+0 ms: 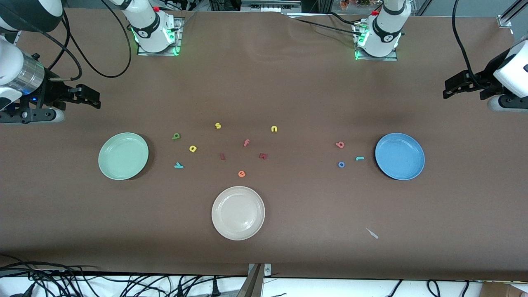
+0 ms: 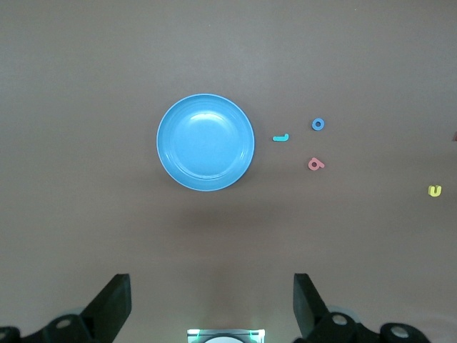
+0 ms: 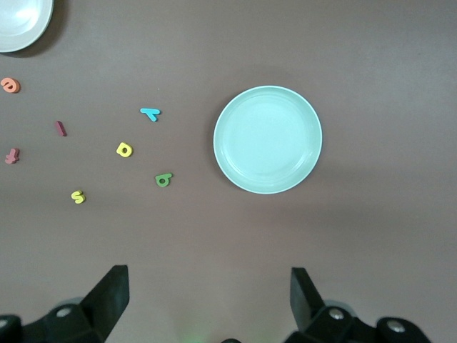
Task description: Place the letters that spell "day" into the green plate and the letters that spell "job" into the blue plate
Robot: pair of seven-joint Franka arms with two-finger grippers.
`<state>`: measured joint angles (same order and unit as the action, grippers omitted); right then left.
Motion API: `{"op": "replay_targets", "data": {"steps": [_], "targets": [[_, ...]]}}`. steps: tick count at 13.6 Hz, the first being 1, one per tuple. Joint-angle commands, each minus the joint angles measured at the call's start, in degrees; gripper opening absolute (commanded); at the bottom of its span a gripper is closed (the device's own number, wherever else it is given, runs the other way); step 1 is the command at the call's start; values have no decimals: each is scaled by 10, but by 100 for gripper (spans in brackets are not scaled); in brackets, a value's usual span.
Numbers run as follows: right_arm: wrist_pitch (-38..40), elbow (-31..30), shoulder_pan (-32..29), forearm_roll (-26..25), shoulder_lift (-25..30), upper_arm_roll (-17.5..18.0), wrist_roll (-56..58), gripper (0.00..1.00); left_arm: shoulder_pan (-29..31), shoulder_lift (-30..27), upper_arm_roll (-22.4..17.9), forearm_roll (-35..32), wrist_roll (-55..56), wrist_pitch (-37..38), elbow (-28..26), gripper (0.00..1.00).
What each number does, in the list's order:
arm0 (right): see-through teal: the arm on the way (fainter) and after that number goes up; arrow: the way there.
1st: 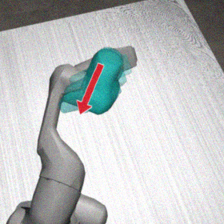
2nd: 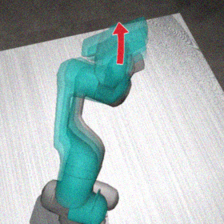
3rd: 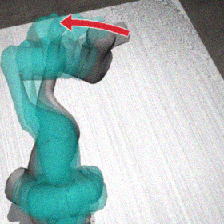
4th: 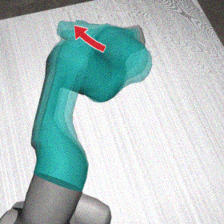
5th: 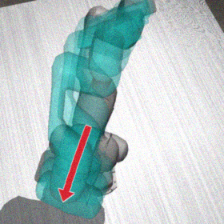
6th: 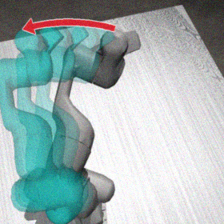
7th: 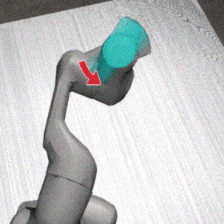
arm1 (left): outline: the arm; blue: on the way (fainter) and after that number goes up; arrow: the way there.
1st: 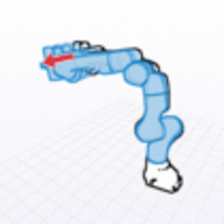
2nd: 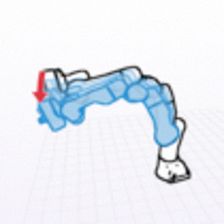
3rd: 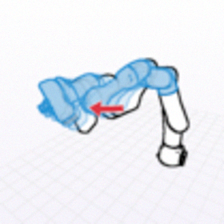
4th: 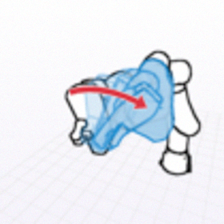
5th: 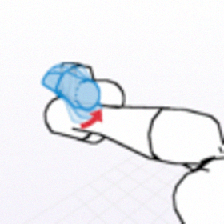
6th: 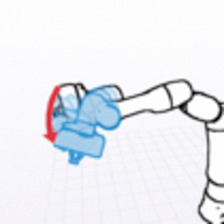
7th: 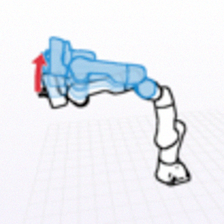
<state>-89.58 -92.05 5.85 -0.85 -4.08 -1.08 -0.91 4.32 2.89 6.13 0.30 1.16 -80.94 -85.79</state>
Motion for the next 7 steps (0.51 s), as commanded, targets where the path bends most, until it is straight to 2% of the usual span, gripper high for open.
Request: {"op": "replay_targets", "data": {"steps": [1, 5, 7], "targets": [[6, 13, -3, -4, -4, 2, 1, 100, 1, 4, 1, 4, 3, 6, 13, 100], [6, 13, -3, -4, -4, 2, 1, 100, -6, 4, 3, -2, -3, 6, 13, 100], [7, 12, -3, -4, -4, 2, 1, 100, -6, 4, 20, -6, -4, 5, 13, 100]]}}
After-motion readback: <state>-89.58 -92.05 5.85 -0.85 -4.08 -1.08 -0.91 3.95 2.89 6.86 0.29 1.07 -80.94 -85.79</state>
